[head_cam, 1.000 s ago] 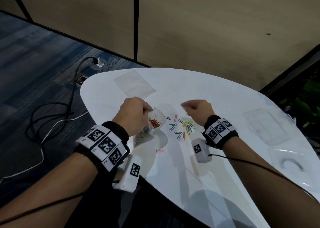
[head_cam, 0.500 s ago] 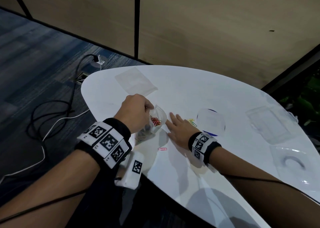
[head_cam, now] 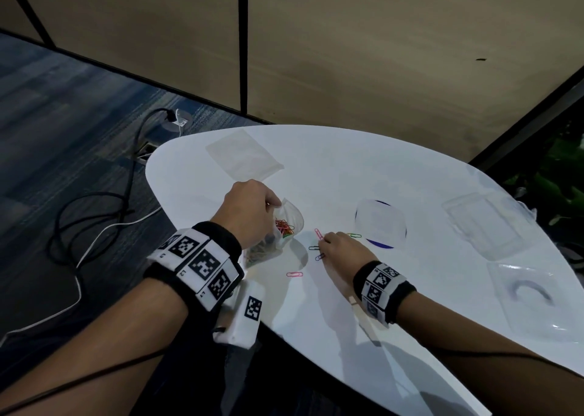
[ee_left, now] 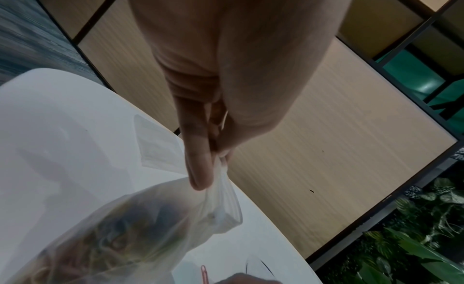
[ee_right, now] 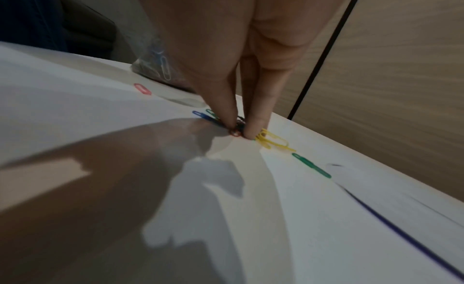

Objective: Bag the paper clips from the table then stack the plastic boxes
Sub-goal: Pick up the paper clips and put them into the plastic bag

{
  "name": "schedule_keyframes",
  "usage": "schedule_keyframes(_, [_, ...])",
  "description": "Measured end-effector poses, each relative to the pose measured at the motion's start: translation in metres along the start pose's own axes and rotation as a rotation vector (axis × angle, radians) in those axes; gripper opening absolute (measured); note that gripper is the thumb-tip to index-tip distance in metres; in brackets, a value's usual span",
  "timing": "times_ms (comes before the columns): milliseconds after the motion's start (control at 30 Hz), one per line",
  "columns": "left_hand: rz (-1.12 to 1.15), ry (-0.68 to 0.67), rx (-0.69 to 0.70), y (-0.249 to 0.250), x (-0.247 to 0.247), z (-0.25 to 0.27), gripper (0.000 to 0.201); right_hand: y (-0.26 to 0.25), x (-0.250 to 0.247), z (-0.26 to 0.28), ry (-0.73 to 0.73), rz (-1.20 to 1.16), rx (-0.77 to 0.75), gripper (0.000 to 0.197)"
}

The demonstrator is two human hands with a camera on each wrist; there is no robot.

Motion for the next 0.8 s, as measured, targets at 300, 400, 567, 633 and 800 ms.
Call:
schedule_keyframes(300, [-0.037,-0.017,0.01,0.004,0.007,0.001,0.028,0.089,-0.033,-0.001,0.221,-0.552,0.613,0.018])
schedule_keyframes(400, [-0.045,-0.011,0.017,0.006,0.008,0.001,0.027,0.116,-0.026,0.012,0.261,-1.092,0.922,0.01])
schedule_keyframes(567, [-0.074,0.002,0.023,0.01,0.01,0.001,0.027,0.081,-0.091,0.0,0.344,-1.782,0.853,0.015])
schedule_keyframes(633, [-0.067,0.009,0.025,0.01,0.011,0.001,0.027,0.052,-0.11,-0.006,0.31,-1.859,0.77,0.014])
schedule_keyframes(800, [-0.054,0.044,0.02,0.01,0.006,0.001,0.026,-0.001,-0.108,-0.01,0.257,-1.615,0.629,0.01])
Point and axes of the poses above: each hand's wrist, its own z-axis away from the middle knuckle, its own x-axis out of the palm, y = z × x, the point moved 10 cm from there along -z, towards the middle knuckle, and after that the axes turned 11 degrees about y, right-handed, at the moved point
